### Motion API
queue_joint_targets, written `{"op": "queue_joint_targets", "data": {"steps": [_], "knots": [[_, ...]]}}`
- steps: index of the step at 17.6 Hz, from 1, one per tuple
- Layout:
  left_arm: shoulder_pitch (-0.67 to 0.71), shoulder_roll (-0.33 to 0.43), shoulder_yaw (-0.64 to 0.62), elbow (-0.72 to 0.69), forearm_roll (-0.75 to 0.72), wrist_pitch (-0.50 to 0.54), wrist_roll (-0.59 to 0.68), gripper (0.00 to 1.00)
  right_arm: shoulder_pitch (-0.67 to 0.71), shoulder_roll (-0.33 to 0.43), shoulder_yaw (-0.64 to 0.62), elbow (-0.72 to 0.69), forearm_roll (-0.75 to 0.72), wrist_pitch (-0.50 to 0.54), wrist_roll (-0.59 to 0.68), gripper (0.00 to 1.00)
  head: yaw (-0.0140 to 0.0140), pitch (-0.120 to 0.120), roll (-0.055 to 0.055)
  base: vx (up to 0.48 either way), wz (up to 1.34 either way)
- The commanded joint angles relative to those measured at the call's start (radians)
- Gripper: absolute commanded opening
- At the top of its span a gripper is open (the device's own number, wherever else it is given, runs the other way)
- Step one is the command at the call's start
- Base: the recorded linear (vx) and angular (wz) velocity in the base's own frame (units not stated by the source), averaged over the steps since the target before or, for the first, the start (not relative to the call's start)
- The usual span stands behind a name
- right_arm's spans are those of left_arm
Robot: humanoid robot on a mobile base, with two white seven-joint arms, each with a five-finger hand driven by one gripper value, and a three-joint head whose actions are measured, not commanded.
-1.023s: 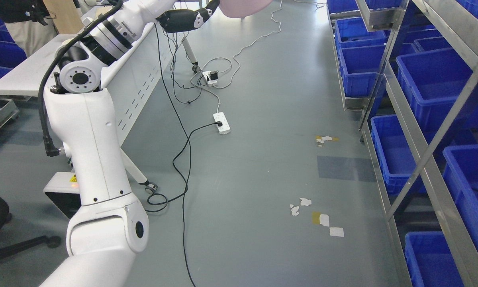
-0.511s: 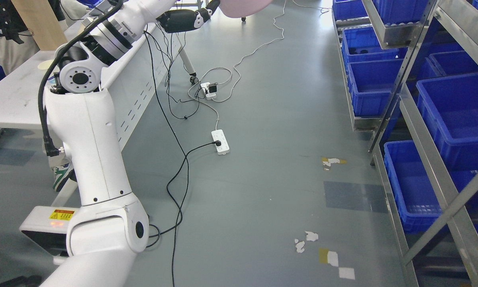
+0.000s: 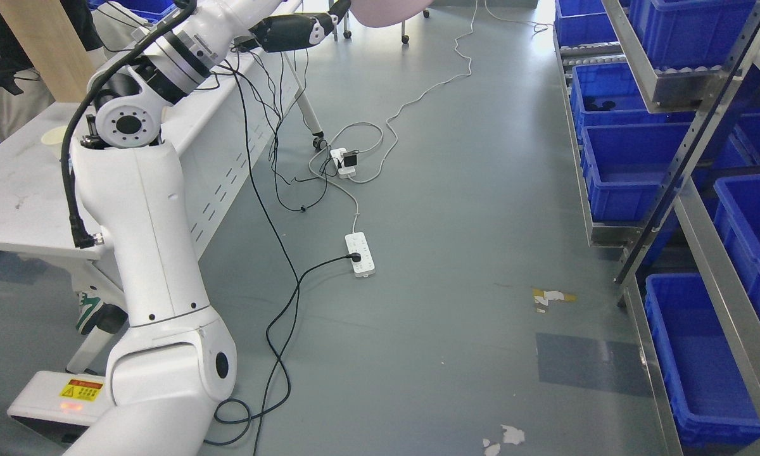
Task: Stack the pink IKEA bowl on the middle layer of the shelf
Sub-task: 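Hold the bowl raised in the left hand while the robot drives to the other shelf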
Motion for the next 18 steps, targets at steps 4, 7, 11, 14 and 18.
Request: {"op": "queue_joint_targets", "data": {"steps": [4,7,11,14,18], "knots": [[-0.001,0.018,-0.010,0.000,0.001,0.000,0.001,0.01,0.000,-0.017,0.005,-0.017,-0.001,0.001,0.000,1.00,0.0000,0.000,0.000,0.258,0.04],[0.000,0.018,-0.011,0.002,0.007,0.000,0.001,0.01,0.000,-0.017,0.005,-0.017,0.000,0.001,0.000,1.00,0.0000,0.000,0.000,0.221,-0.30],[0.000,0.018,-0.024,0.003,0.012,0.000,0.001,0.01,0.000,-0.017,0.005,-0.017,-0.001,0.001,0.000,1.00,0.0000,0.000,0.000,0.132,-0.77],[0.000,0.018,-0.057,0.003,0.042,0.000,0.001,0.01,0.000,-0.017,0.005,-0.017,0.000,0.001,0.000,1.00,0.0000,0.000,0.000,0.085,-1.15],[0.002,0.018,-0.109,-0.006,0.107,0.000,-0.002,0.01,0.000,-0.017,0.005,-0.017,0.000,0.001,0.000,1.00,0.0000,0.000,0.000,0.056,-1.55]]}}
